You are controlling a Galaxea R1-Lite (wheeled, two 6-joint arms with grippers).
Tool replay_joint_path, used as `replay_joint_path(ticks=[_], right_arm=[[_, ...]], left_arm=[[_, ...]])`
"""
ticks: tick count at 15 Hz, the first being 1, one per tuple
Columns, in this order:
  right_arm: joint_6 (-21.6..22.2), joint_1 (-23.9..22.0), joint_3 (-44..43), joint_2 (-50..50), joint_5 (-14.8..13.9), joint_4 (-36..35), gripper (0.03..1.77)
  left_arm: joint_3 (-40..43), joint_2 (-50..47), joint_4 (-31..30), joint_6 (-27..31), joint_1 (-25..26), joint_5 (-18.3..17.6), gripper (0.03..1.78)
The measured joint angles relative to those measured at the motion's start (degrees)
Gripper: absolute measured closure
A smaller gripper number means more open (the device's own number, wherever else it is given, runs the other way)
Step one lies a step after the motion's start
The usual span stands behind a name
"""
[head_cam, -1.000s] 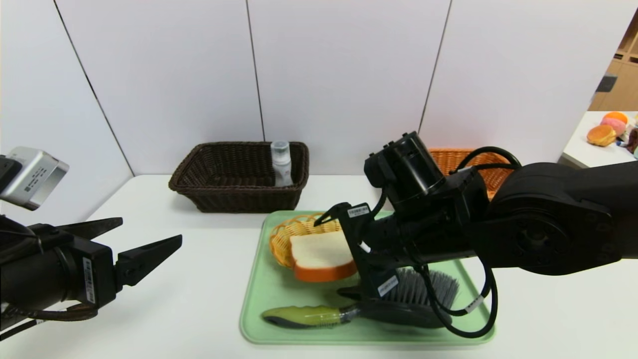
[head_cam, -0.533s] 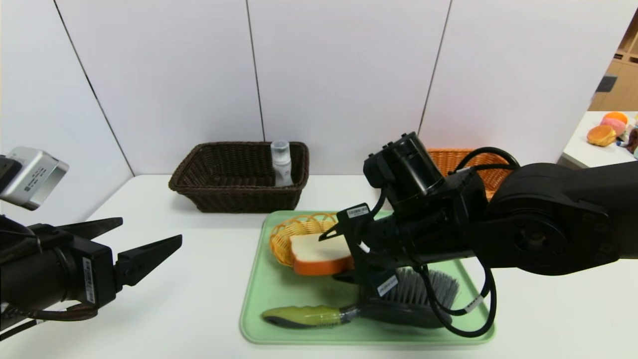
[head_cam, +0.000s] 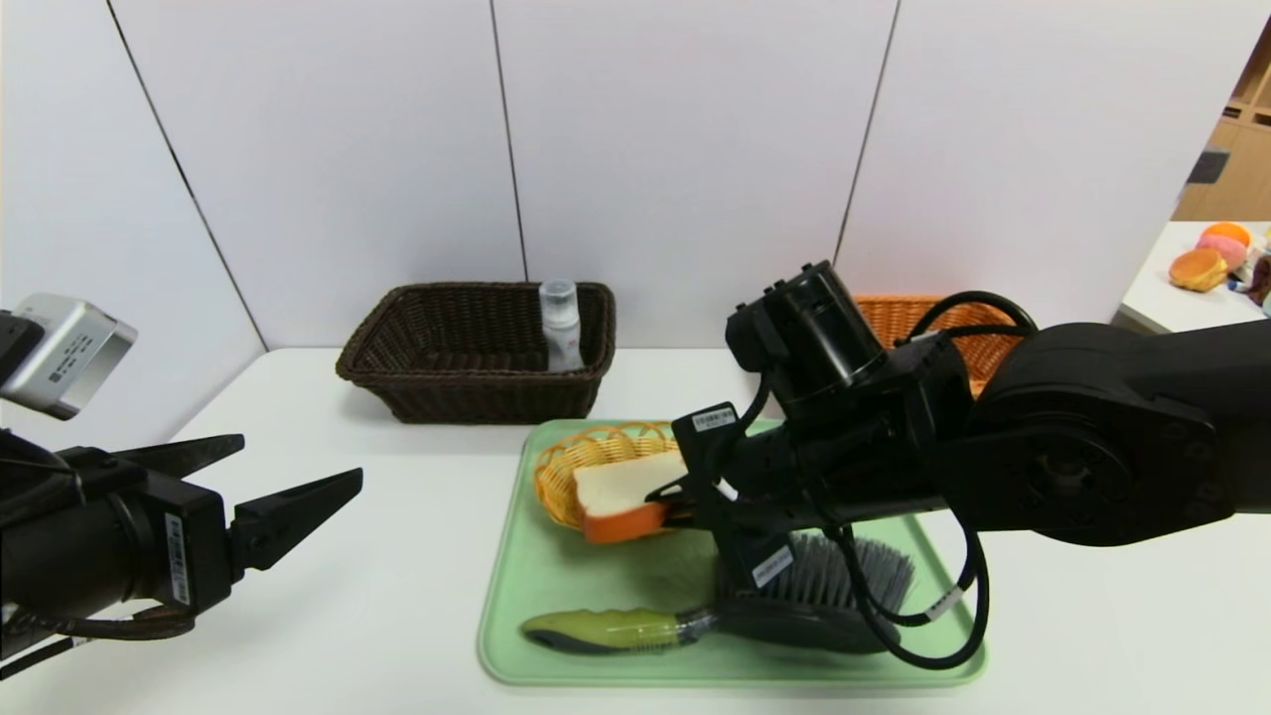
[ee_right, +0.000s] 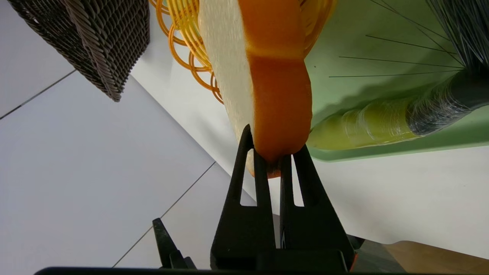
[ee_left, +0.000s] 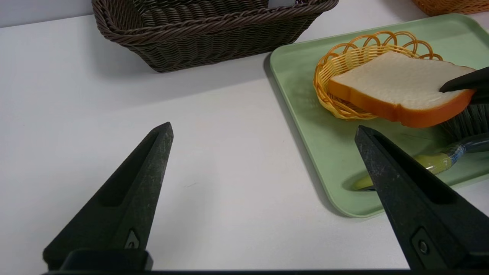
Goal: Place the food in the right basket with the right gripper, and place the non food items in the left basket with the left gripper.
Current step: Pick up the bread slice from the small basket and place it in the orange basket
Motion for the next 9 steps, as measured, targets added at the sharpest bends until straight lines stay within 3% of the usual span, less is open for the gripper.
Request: replay_joint_path(ticks=[9], right_arm=[[-9.17, -0.11, -1.01, -6.44, 2.58, 4.58, 1.69]], left_arm=[[-0.02, 0.3, 0.06, 0.33, -0.05, 0.02, 0.12]])
